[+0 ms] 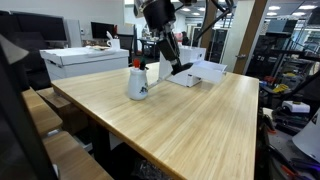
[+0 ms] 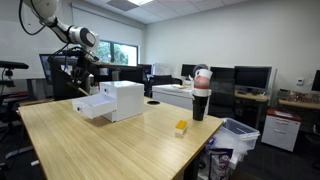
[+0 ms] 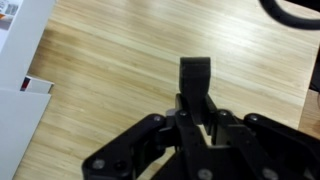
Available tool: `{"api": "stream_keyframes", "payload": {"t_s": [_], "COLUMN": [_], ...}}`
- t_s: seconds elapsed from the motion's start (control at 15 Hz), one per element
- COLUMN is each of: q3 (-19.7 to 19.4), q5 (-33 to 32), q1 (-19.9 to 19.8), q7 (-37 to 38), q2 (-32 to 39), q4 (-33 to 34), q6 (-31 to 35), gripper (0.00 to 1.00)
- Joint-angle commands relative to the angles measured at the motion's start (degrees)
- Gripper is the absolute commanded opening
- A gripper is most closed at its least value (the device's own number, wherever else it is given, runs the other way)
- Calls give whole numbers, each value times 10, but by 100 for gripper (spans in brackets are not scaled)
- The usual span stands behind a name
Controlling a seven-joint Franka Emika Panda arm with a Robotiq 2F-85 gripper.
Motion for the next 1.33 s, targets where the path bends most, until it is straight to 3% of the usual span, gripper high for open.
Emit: {"api": "stream_keyframes", "payload": {"t_s": [0.0,0.07,0.47,0.6,0.73,1.0,1.07,1.27], "q3": [-8,-9,-11,-11,-12,-12,-12,-12], "q5": [-8,-8,-8,-8,-8,-8,-8,-7], "q1": [8,8,8,9,9,9,9,10], "q7": [-19,-20,-21,-19,-19,-19,-19,-18], "q2": [11,12,17,19,19,20,21,23], "q4": [22,23,34,37,38,44,46,52], "q6": [-24,-26,-36,-38,-38,-40,-41,-42], "gripper": [12,17,23,30,22,18,12,13]}}
